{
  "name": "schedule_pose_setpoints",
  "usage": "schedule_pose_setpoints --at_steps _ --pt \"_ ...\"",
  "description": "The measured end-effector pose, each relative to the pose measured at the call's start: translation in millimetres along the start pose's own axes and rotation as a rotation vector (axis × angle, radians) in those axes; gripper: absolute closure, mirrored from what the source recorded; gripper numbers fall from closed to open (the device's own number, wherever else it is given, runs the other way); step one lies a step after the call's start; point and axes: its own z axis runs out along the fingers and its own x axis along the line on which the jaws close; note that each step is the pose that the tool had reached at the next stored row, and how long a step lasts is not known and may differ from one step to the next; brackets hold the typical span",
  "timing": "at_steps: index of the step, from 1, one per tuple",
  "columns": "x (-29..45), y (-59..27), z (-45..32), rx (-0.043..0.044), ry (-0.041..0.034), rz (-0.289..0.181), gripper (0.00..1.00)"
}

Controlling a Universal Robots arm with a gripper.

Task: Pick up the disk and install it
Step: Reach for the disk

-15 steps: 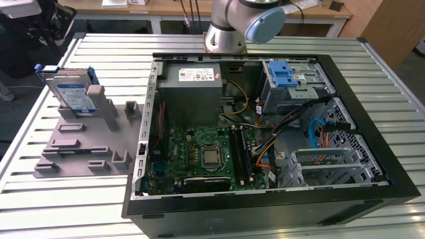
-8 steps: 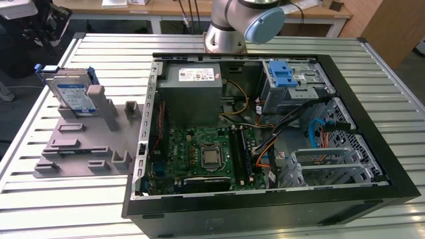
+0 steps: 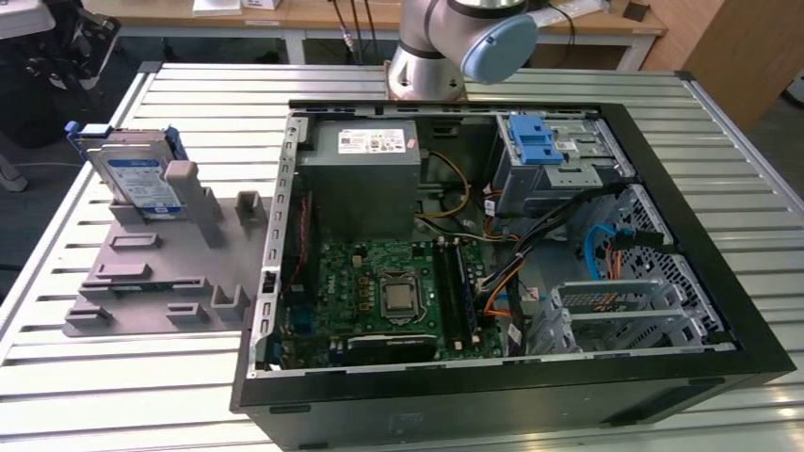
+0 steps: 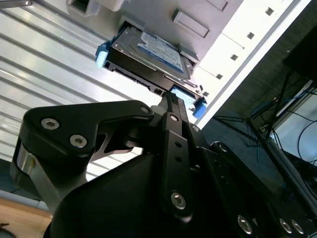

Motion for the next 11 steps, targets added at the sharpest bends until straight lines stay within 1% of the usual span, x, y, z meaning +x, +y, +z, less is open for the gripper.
schedule_pose_setpoints --at_steps 5,11 --pt "5.8 0.8 2.0 0.0 -0.0001 0.0 0.89" --pt "7.9 1.3 3.1 0.0001 0.0001 0.0 0.89"
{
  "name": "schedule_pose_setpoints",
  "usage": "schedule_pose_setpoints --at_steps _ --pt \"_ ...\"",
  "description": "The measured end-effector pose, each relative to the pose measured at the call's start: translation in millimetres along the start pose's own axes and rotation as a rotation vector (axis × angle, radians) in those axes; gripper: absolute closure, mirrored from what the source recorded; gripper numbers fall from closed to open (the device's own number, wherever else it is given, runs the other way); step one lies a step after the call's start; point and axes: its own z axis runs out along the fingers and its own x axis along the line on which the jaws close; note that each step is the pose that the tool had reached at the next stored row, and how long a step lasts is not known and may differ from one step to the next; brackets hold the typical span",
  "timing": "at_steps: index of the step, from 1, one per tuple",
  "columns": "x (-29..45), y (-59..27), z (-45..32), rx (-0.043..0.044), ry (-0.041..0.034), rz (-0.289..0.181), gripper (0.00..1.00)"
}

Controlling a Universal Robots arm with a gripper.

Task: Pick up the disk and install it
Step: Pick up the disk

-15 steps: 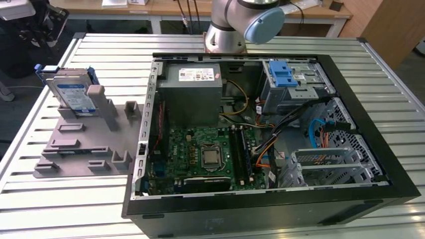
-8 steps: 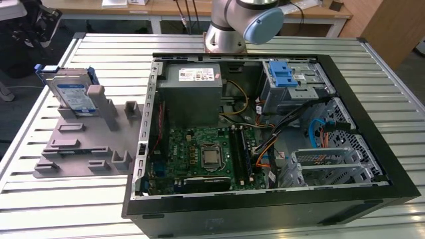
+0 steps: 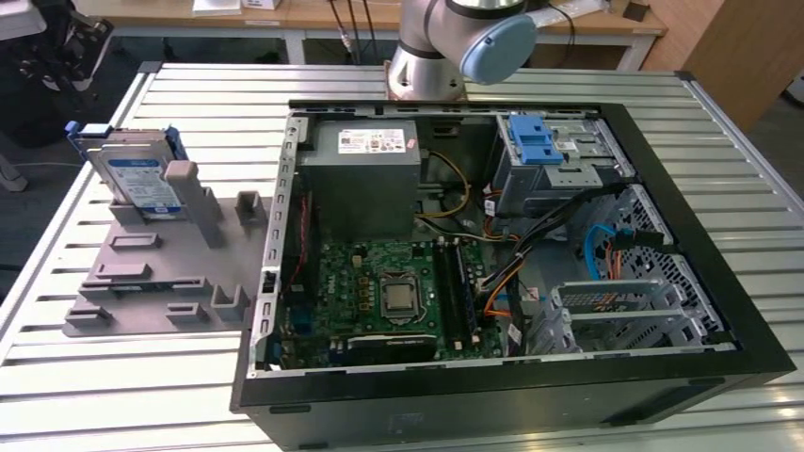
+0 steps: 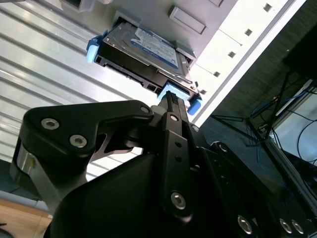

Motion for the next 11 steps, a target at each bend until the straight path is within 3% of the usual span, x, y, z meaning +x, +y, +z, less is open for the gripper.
schedule_pose_setpoints --at_steps 5,11 --pt "0.1 0.0 0.1 0.0001 0.0001 -0.004 0.89" --pt "0.1 0.0 0.2 0.0015 0.0038 -0.095 0.89"
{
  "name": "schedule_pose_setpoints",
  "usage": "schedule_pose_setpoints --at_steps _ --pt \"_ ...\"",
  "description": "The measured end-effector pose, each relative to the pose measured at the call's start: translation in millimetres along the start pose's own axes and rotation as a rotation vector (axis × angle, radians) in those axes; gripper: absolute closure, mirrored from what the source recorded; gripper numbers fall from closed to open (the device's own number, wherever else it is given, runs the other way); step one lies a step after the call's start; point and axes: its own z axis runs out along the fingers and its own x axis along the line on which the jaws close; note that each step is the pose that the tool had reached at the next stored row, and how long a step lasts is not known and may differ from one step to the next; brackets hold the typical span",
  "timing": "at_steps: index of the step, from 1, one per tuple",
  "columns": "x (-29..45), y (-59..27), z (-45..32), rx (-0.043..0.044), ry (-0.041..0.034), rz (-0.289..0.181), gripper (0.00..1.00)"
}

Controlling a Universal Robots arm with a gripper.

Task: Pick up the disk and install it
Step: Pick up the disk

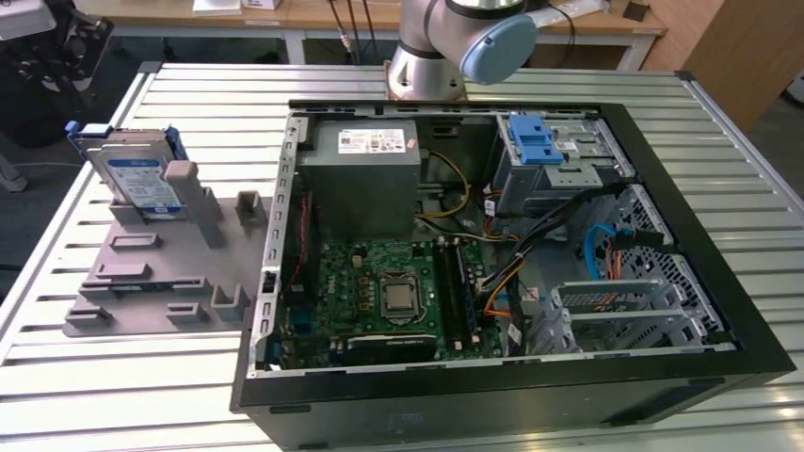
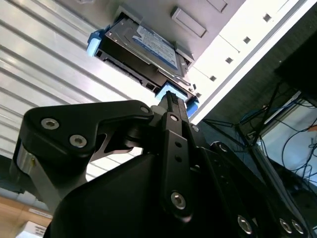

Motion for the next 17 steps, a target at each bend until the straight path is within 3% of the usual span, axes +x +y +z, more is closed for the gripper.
schedule_pose_setpoints --at_steps 17 --pt "0.0 0.0 0.1 0.0043 0.0106 -0.248 0.89"
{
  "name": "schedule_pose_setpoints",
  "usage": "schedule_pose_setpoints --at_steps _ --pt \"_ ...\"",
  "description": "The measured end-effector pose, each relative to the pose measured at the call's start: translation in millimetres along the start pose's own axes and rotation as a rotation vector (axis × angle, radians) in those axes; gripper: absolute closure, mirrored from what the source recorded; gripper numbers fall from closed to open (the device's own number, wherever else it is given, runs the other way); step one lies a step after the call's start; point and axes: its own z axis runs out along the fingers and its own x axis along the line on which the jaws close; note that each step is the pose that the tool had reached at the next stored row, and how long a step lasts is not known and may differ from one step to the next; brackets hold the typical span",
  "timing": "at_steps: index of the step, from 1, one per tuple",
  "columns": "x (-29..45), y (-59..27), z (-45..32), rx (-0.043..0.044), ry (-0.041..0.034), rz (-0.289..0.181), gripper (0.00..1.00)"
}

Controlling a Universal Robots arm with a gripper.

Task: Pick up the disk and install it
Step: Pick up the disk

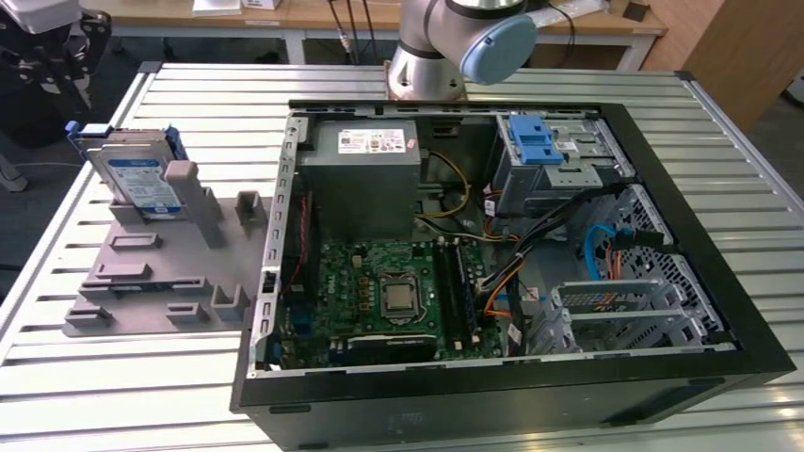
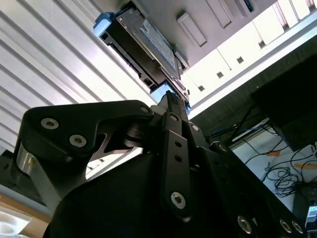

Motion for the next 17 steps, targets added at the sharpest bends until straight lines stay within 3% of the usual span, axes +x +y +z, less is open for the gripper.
schedule_pose_setpoints --at_steps 17 --pt "0.0 0.0 0.1 0.0046 0.0099 -0.251 0.89"
